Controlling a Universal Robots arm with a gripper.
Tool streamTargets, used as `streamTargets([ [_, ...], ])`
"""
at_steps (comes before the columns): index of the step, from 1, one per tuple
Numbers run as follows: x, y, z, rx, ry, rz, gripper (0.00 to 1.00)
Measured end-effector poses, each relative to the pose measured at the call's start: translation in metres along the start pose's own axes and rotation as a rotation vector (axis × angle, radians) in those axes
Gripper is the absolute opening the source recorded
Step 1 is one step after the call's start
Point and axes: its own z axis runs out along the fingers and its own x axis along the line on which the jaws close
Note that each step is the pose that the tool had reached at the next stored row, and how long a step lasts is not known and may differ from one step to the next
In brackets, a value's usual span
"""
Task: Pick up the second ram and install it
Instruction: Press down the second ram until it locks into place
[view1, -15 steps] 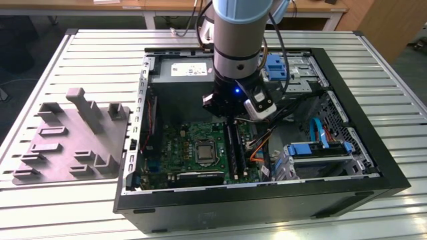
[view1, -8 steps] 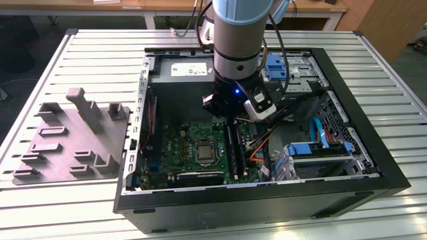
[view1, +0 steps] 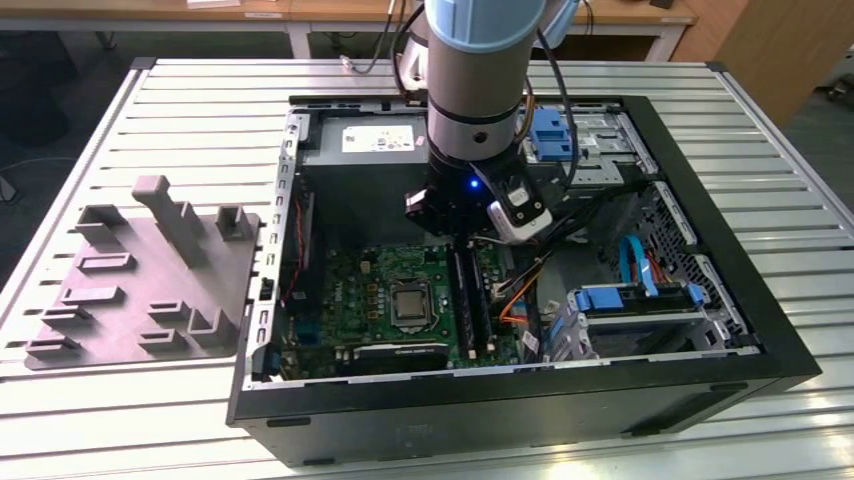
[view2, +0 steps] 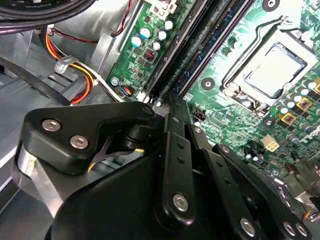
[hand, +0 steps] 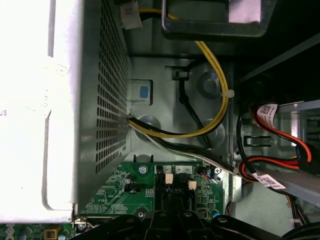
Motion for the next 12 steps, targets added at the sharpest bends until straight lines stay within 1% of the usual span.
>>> streamTargets([
  [12, 0.0001, -0.0001, 0.0019, 0.0001, 0.0001, 0.000, 0.10],
])
